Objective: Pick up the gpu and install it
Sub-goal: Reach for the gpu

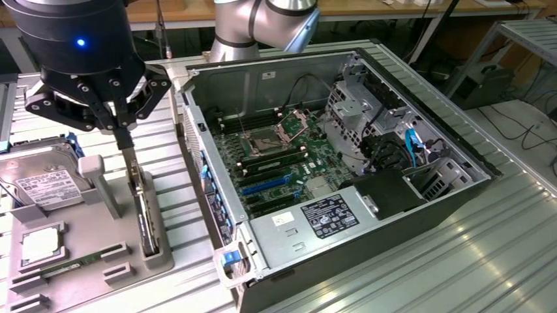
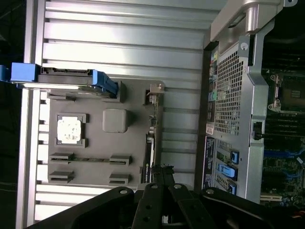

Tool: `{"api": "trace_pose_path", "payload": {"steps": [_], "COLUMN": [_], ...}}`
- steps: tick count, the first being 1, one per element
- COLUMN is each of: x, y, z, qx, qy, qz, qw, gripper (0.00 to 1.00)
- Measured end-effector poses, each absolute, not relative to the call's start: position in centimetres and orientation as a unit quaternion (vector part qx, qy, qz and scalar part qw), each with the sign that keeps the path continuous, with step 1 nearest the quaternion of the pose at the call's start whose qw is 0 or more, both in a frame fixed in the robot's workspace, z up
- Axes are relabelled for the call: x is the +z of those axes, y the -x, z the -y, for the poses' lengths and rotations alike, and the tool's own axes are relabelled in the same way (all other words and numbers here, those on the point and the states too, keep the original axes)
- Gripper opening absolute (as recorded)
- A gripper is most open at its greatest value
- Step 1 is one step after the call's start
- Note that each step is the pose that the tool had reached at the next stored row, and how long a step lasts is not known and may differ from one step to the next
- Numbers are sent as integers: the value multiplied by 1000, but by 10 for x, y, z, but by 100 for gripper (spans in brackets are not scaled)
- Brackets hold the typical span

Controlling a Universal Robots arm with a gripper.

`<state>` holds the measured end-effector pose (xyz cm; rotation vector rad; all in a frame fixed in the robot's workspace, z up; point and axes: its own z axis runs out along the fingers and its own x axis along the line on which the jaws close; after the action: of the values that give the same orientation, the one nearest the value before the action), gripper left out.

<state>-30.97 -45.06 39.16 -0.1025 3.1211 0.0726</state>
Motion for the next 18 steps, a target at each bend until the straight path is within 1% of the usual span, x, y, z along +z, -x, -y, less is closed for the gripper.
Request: {"api": "trace_pose_path", "payload": {"steps": [18], "x": [391], "y": [330], "z": [453], "qx": [23], "qy": [40], "qz": [-999], "qw": [9], "gripper": [11]}}
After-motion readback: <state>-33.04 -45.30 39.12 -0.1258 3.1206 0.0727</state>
